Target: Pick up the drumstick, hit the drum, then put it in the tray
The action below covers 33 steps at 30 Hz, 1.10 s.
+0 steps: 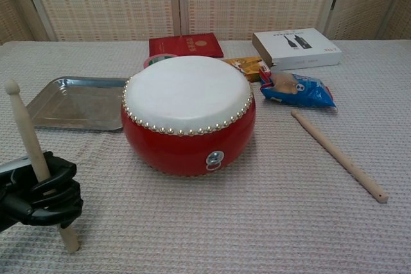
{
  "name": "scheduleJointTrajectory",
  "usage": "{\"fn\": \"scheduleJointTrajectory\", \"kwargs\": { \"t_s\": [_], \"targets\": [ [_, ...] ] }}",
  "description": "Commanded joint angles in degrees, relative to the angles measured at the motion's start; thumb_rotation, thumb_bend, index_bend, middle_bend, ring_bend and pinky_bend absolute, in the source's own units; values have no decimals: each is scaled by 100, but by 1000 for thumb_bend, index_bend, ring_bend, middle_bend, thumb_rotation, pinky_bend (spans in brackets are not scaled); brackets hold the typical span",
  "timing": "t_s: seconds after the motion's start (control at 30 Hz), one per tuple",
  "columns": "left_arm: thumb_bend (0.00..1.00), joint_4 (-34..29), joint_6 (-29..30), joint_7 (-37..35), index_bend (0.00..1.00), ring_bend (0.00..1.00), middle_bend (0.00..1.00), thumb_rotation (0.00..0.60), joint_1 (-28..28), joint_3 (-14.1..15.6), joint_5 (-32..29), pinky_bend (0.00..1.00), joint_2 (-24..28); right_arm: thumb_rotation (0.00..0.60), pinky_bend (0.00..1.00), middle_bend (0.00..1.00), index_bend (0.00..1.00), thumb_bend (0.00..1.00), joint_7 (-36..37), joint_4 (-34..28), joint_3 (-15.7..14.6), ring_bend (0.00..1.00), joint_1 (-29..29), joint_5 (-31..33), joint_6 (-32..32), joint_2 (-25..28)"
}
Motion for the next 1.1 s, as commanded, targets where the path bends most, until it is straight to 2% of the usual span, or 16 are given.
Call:
{"fn": "scheduleJointTrajectory", "kwargs": {
  "t_s": [0.03,0.27,0.8,0.93,1.0,1.07,1.1],
  "targets": [
    [242,-3,7,112,897,791,912,600,9,33,42,806,-18,600,0,84,0,182,-6,-4,0,0,-3,-4,8,2],
    [242,39,-13,368,920,818,934,600,40,99,84,876,-104,600,0,84,0,183,-12,-6,2,0,-10,15,8,-5],
    [258,288,-59,308,955,843,965,600,141,240,53,865,-256,600,0,84,0,183,-57,-42,7,0,11,16,-27,-2],
    [353,318,-117,313,995,895,997,600,149,204,-26,927,-299,600,0,84,0,183,-65,-48,6,0,11,15,-25,-2],
    [430,328,-131,320,1000,919,1000,600,151,186,-54,967,-308,600,0,84,0,182,-65,-49,5,0,9,12,-23,-2],
    [578,398,-137,452,1000,951,1000,600,174,113,-135,1000,-350,600,0,84,0,183,-66,-50,3,0,1,8,-6,1],
    [614,441,-132,544,1000,956,1000,600,181,75,-160,1000,-376,600,0,84,0,183,-64,-51,2,0,-4,6,3,3]
  ]
}}
